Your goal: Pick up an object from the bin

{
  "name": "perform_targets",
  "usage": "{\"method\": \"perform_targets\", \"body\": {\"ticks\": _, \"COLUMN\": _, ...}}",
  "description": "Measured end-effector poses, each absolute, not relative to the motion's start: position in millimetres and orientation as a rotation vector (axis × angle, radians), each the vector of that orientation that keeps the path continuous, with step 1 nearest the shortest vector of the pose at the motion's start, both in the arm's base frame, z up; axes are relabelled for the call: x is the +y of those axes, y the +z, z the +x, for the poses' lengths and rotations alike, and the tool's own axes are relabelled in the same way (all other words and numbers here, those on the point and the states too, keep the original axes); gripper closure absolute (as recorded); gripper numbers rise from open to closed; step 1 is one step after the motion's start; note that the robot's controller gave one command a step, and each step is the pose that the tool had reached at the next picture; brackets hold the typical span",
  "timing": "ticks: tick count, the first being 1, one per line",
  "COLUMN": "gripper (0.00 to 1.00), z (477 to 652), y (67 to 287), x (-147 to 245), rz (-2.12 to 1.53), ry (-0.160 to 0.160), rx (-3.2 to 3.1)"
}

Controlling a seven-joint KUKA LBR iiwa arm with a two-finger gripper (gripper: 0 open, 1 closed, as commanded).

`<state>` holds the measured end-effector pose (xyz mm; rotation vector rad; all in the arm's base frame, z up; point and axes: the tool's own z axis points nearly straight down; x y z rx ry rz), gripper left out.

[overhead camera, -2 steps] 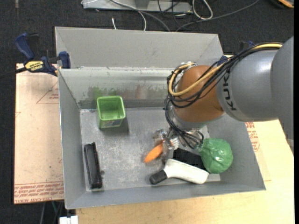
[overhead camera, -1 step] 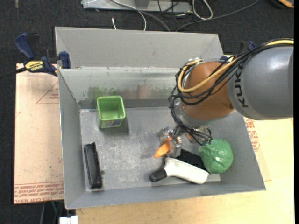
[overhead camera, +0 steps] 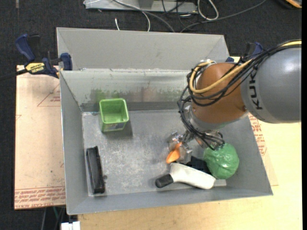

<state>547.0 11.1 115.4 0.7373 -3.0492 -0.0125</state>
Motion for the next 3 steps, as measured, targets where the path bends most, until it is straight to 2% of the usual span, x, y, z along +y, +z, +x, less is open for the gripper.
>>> {"method": "perform_targets", "body": {"ticks": 1, "gripper": 1.00, "z": 540.6, "y": 128.4, "x": 8.1, "rz": 0.791, "ry": -0.004, "rx": -3.053}}
{"method": "perform_targets", "body": {"ticks": 2, "gripper": 1.00, "z": 548.1, "y": 167.1, "x": -1.9, "rz": 0.853, "ry": -0.012, "rx": -3.021}}
{"method": "perform_targets", "body": {"ticks": 3, "gripper": 1.00, "z": 546.7, "y": 242.6, "x": 4.0, "rz": 0.824, "ry": -0.015, "rx": -3.028}}
